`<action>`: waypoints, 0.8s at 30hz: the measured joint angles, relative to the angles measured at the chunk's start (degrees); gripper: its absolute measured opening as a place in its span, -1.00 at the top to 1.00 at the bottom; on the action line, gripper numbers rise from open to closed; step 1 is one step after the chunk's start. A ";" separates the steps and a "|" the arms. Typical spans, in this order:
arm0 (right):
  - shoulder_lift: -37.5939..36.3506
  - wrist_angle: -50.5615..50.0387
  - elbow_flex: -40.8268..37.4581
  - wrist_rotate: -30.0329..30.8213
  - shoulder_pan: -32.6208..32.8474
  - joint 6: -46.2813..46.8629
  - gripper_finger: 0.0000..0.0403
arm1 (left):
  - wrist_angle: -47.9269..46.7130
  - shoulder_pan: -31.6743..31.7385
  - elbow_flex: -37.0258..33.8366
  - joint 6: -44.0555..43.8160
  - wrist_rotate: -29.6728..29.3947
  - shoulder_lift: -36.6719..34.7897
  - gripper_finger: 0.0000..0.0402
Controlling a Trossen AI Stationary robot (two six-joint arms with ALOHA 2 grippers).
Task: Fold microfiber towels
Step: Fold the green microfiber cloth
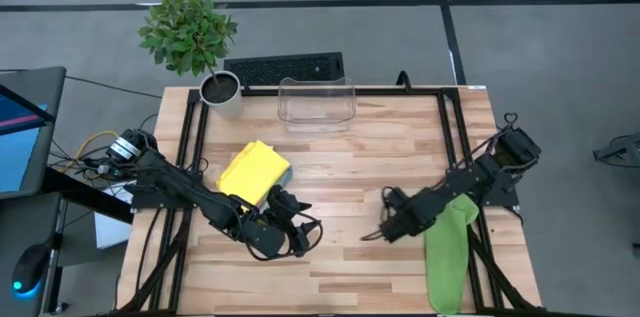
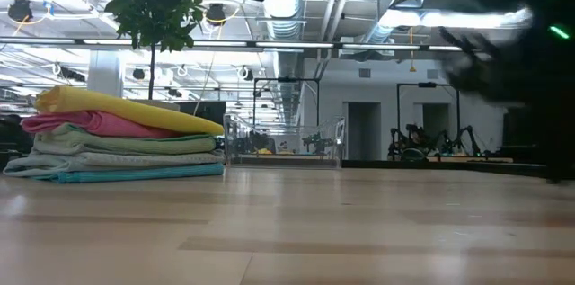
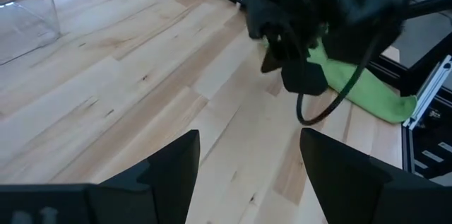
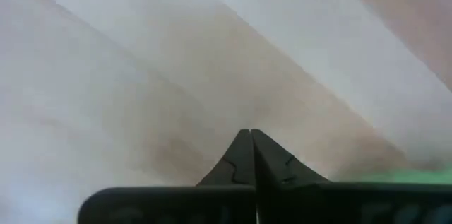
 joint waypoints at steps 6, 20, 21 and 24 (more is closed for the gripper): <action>-0.27 -8.06 2.35 1.48 -1.50 -1.47 0.64 | -0.14 -1.11 0.02 0.00 -0.36 -0.02 -0.18; -0.57 -9.57 -5.17 -10.48 0.44 -2.42 -0.16 | -0.66 -1.82 0.02 0.52 -0.83 -0.04 -0.18; -0.57 -9.20 -5.39 -10.31 1.19 -1.73 -0.14 | -0.66 -1.82 0.02 0.52 -1.30 -0.04 -0.18; -0.59 -8.03 -5.56 -10.72 2.12 -0.80 -0.02 | -0.66 -1.72 0.02 0.55 -2.26 -0.04 -0.18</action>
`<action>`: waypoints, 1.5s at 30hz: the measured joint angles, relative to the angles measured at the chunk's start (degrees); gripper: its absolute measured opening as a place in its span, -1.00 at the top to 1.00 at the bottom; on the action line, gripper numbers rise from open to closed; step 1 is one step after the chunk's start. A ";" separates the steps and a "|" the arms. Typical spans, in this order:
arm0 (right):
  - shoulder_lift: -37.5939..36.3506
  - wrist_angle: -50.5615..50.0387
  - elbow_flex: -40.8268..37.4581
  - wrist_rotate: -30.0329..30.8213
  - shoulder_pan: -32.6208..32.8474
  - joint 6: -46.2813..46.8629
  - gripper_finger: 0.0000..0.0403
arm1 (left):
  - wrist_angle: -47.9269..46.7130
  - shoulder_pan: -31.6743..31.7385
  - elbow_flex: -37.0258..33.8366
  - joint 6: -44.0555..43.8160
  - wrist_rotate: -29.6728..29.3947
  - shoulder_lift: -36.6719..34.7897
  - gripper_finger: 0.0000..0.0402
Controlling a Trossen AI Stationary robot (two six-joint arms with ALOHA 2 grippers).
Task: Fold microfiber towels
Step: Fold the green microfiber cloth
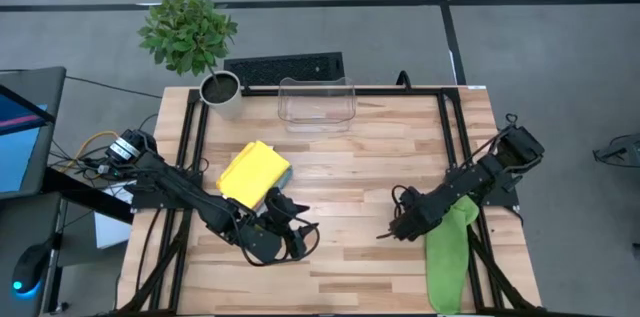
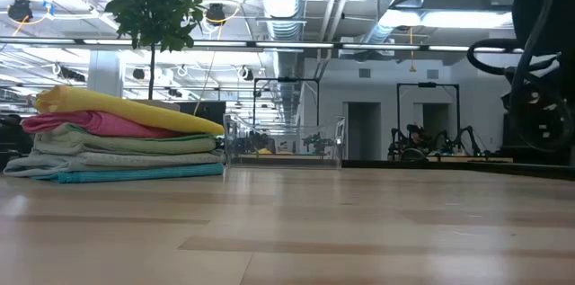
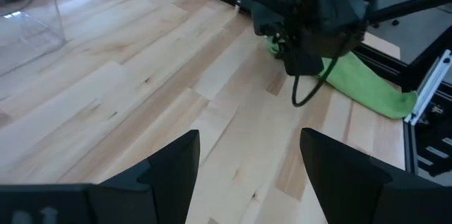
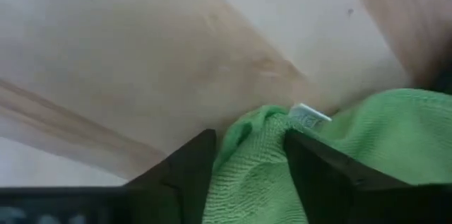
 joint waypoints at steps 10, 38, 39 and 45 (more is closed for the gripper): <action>0.42 2.32 1.51 -0.41 -2.17 -3.61 0.90 | 0.27 0.33 0.00 -0.48 -1.19 0.00 -0.18; -3.87 -9.15 34.04 47.49 11.18 1.97 0.90 | 0.98 0.68 0.02 1.35 -4.81 2.63 -0.18; -3.46 -9.15 32.64 47.22 11.64 4.48 0.90 | 2.45 0.95 0.00 1.30 -4.72 4.08 -0.18; -3.20 -6.50 28.87 47.44 12.93 10.73 0.90 | 19.73 2.63 0.11 7.20 -4.19 15.09 -0.18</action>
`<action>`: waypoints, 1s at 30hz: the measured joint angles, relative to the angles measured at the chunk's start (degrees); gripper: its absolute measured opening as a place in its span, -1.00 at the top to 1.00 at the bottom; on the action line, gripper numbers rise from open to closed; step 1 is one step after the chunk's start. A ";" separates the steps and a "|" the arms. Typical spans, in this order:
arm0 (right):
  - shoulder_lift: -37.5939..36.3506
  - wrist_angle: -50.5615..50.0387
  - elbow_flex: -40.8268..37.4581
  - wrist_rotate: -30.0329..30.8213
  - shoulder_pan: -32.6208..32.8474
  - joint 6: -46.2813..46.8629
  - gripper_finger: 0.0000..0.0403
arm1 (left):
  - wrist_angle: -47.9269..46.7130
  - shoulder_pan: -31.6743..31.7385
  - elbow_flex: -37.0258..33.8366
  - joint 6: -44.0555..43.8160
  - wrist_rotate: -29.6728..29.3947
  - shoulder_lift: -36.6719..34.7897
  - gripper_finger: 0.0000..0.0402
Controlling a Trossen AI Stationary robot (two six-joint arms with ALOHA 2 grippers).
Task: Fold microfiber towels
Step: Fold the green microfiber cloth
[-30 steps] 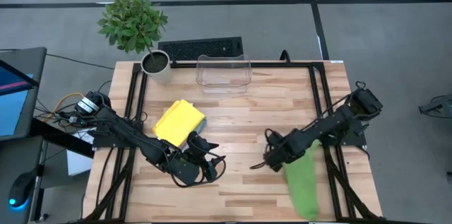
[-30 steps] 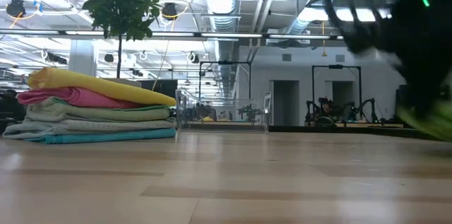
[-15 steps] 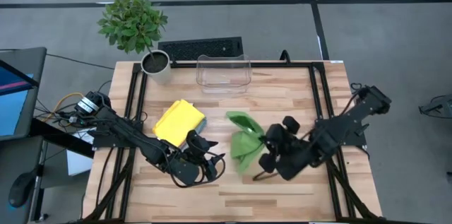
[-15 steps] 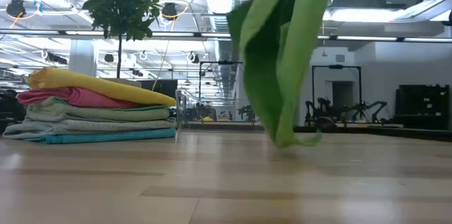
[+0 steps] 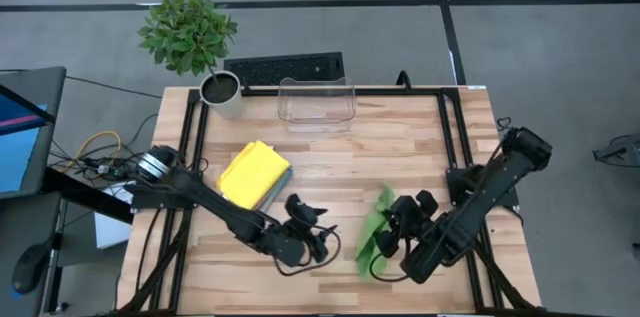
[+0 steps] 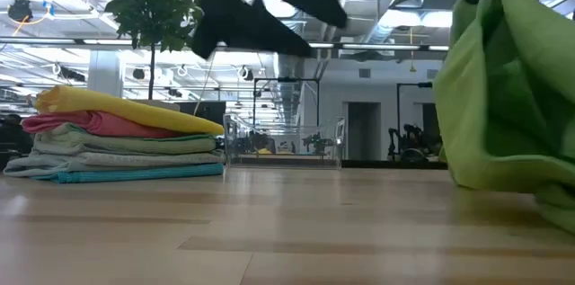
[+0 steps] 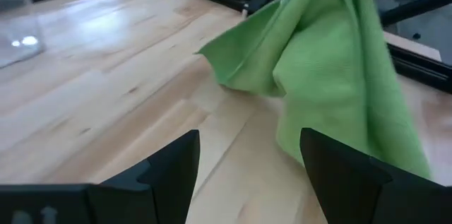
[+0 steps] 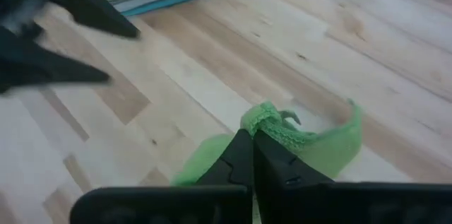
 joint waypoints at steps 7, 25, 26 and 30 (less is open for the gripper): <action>-0.08 1.50 0.03 0.13 -0.24 -2.08 0.89 | 25.12 2.42 0.48 8.01 3.18 8.80 -0.18; -0.08 8.66 0.07 3.06 -8.93 -16.50 0.89 | 11.88 2.17 9.61 11.99 0.25 11.29 -0.31; -0.08 9.34 0.07 3.07 -9.43 -17.55 0.88 | 11.19 2.35 9.67 10.90 -0.05 11.29 -0.33; -0.08 12.17 0.07 3.08 -11.17 -21.36 0.86 | 7.77 3.21 9.66 6.81 -0.24 11.31 -0.40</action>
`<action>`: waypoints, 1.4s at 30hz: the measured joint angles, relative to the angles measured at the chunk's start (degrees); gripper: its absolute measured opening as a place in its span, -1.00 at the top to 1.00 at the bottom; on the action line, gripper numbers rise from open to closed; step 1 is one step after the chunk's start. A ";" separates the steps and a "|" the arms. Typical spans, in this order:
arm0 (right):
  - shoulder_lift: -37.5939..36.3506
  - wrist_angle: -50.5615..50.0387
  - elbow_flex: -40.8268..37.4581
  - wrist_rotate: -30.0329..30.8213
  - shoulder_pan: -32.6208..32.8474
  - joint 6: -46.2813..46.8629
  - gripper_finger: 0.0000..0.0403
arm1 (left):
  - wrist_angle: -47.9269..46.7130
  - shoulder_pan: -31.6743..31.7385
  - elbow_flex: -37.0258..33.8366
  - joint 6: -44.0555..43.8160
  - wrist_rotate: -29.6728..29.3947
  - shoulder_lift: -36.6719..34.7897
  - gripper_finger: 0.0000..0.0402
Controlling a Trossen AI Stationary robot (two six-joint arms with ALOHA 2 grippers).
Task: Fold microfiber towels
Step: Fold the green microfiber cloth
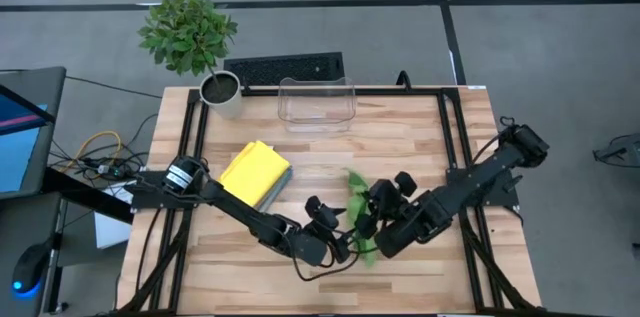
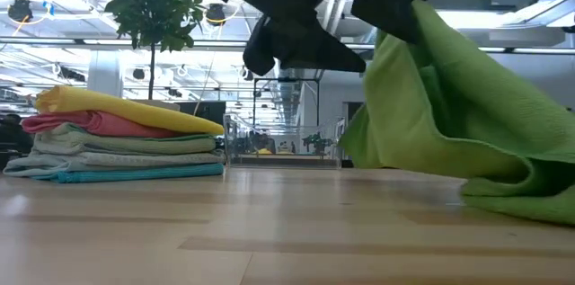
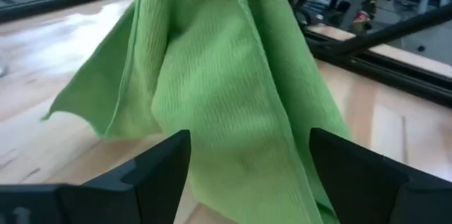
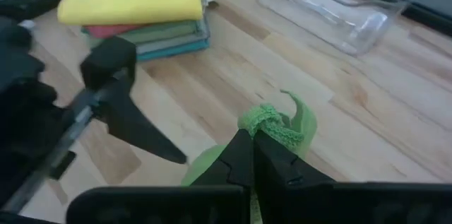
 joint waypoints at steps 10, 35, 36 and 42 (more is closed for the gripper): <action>0.00 5.24 0.04 -0.04 -1.40 -6.65 0.88 | -5.92 2.54 0.04 -6.07 -0.59 0.83 -0.37; -8.79 -11.82 5.56 -3.25 4.48 -12.87 0.82 | -25.75 1.10 0.01 21.15 -7.70 -21.46 1.00; -8.87 -11.51 5.60 -4.18 4.76 -13.72 0.81 | -27.36 1.22 0.04 21.93 -6.89 -23.34 1.00; -7.12 -12.09 5.51 -11.78 5.84 -15.64 0.77 | -35.45 2.05 0.06 18.99 0.22 -31.13 1.00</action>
